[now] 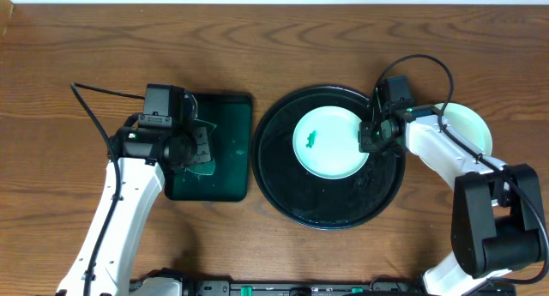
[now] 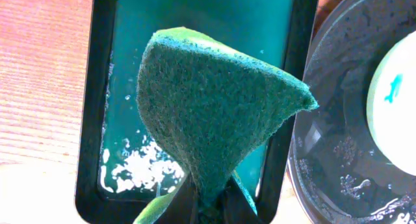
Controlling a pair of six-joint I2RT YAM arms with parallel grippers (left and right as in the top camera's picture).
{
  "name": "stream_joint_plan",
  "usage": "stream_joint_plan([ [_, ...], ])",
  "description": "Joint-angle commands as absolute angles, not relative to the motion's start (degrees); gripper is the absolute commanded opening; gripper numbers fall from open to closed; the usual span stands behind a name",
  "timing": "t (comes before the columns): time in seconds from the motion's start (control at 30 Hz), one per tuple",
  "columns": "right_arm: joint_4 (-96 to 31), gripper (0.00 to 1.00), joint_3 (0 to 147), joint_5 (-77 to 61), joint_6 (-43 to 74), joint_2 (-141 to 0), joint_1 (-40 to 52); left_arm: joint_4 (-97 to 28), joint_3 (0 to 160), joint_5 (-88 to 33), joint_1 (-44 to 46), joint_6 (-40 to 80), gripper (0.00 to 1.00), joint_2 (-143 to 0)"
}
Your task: Clean dirty plates on tray and stack at the side
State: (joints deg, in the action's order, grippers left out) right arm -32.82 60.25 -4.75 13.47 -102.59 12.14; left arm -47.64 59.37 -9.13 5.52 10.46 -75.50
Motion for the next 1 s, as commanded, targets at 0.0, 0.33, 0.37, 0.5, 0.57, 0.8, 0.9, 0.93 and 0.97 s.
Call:
stream_joint_plan([
  [0.0,-33.26,0.01,59.83,-6.52,14.11,-101.80,12.86,-47.97,59.44,-10.02,5.61,10.13,0.07,-74.94],
  [0.33,-33.23,0.01,59.83,-6.52,14.09,-101.80,12.86,-48.12,59.35,-10.04,5.61,10.13,0.07,-76.36],
  [0.37,-33.23,0.01,59.83,-6.52,14.09,-101.80,12.86,-48.16,59.35,-10.04,5.61,10.13,0.07,-76.60],
  [0.5,-33.23,0.01,59.83,-6.55,14.11,-101.80,12.86,-48.21,59.33,-10.04,5.61,10.13,0.07,-77.78],
  [0.57,-33.23,0.01,59.83,-6.50,14.09,-101.80,12.84,-48.36,59.33,-10.04,5.61,10.13,0.07,-78.22],
  [0.8,-33.26,0.01,59.83,-6.52,14.11,-101.80,12.86,-48.42,59.33,-10.04,5.61,10.13,0.07,-79.40],
  [0.9,-33.23,0.01,59.83,-6.52,14.11,-101.80,12.86,-48.60,59.31,-10.04,5.61,10.13,0.07,-79.92],
  [0.93,-33.23,0.01,59.83,-6.52,14.11,-101.80,12.86,-48.62,59.31,-10.04,5.61,10.13,0.07,-80.12],
  [0.97,-33.23,0.01,59.83,-6.52,14.11,-101.80,12.86,-48.64,59.31,-10.04,5.61,10.13,0.07,-80.34],
])
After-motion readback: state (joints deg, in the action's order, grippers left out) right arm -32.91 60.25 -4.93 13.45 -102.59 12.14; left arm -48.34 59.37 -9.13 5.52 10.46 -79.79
